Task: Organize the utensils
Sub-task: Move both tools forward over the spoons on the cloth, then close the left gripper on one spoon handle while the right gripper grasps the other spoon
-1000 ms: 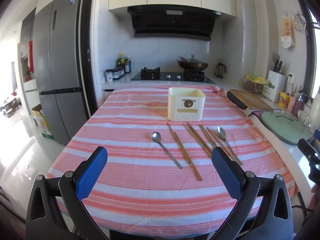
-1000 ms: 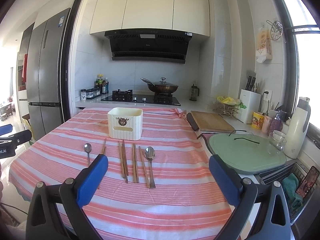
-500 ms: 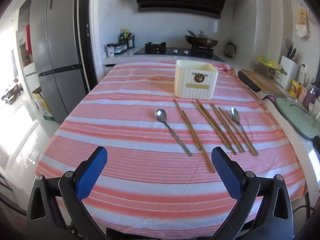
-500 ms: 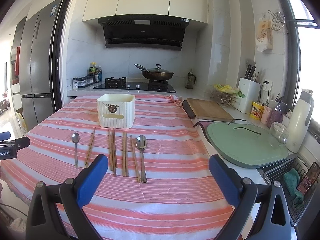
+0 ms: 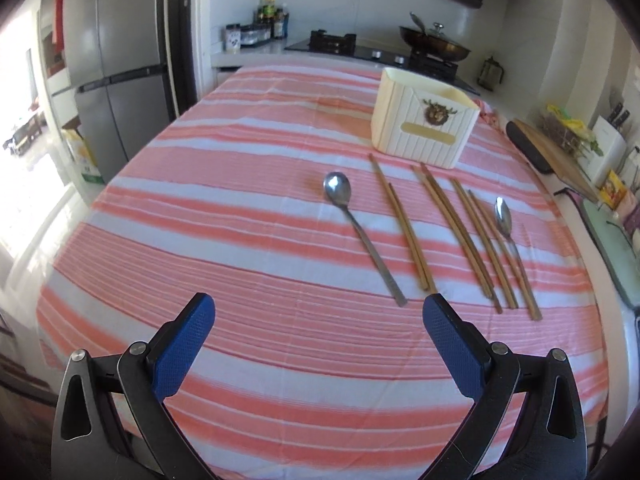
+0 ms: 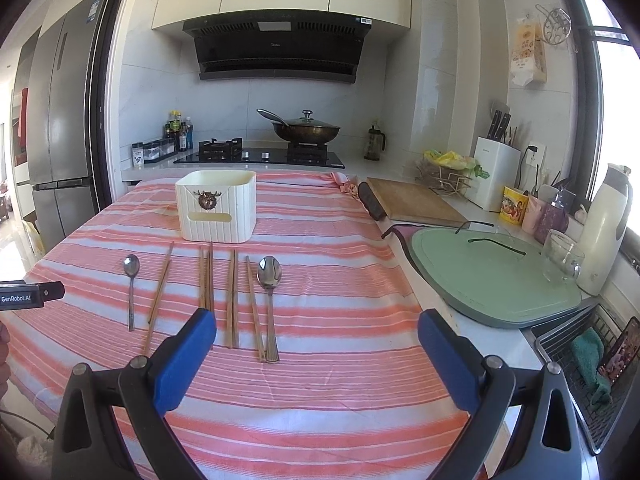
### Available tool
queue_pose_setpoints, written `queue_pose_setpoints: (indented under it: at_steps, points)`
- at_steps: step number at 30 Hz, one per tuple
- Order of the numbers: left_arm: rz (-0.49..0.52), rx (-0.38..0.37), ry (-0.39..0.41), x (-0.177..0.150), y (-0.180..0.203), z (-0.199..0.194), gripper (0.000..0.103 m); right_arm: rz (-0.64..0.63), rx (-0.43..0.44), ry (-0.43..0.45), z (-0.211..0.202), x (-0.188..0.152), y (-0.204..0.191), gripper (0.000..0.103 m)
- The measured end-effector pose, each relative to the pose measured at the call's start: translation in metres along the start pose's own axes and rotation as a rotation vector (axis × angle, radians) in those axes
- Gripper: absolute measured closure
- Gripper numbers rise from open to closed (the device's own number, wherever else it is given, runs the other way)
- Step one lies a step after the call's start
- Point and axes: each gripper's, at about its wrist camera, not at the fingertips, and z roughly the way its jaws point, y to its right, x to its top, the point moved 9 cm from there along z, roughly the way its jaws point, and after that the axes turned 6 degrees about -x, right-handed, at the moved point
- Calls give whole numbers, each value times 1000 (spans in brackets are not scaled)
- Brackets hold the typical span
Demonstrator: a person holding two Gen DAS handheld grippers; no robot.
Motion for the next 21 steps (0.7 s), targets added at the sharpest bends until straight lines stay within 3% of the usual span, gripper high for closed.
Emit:
queue_pose_setpoints:
  at_steps: [7, 15, 18, 21]
  points:
    - [-103, -7, -73, 12, -4, 57, 0, 5, -27, -61, 30, -10, 10, 0]
    - [-63, 145, -111, 37, -7, 135, 1, -27, 23, -176, 102, -13, 14, 0]
    - [-33, 180, -122, 40, -9, 149, 1, -58, 82, -244, 141, -16, 1, 1]
    - [-3, 192, -132, 41, -10, 158, 0, -50, 196, -327, 177, -23, -23, 5]
